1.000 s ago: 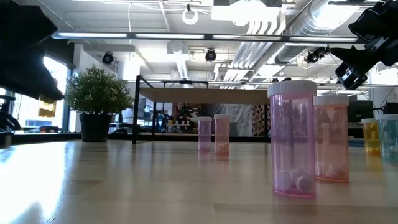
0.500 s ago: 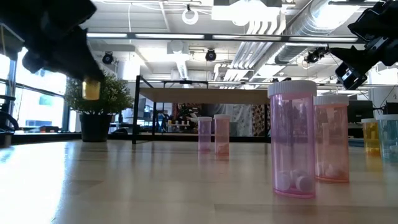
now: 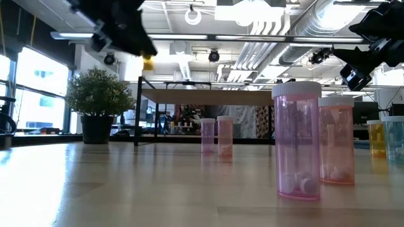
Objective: Pick and place medicine bottles onto shelf by color
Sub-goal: Put the top left orange pill bottle on the shelf
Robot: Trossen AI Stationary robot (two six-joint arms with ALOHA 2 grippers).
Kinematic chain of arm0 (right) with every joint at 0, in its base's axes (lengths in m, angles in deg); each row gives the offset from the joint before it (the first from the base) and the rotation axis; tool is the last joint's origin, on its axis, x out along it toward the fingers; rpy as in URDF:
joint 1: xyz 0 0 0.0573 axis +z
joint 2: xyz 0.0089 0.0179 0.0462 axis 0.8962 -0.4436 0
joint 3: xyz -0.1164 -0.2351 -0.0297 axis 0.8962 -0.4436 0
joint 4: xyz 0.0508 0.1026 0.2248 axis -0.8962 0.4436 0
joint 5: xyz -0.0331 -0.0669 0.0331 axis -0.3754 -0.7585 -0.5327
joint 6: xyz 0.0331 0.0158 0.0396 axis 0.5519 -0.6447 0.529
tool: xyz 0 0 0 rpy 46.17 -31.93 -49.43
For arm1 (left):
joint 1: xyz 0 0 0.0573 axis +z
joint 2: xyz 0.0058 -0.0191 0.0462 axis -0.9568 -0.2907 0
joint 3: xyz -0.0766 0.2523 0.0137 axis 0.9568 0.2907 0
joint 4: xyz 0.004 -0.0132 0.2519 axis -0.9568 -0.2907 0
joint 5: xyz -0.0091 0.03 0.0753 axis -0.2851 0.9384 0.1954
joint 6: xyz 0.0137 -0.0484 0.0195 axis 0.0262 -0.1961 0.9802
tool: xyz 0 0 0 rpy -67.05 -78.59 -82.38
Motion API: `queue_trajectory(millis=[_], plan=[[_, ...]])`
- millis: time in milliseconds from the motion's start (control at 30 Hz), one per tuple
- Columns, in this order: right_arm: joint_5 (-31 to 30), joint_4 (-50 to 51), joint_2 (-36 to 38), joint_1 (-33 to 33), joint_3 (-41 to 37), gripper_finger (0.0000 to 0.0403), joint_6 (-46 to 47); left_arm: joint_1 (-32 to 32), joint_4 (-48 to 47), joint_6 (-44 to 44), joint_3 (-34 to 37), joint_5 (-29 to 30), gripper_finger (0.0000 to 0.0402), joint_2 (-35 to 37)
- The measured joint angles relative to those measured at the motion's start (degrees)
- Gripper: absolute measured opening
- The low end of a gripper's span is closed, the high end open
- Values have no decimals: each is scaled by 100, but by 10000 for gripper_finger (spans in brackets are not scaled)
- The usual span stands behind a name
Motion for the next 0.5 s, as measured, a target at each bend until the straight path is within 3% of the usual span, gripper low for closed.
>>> queue_trajectory(millis=[233, 500], plan=[[-227, -40, 0, -2, 0, 193, 1, 976, 433, 1443, -526, -672, 99, 2], [-429, -70, 0, -2, 0, 193, 61, 2142, 578, 2464, -1058, -1352, 99, 2]])
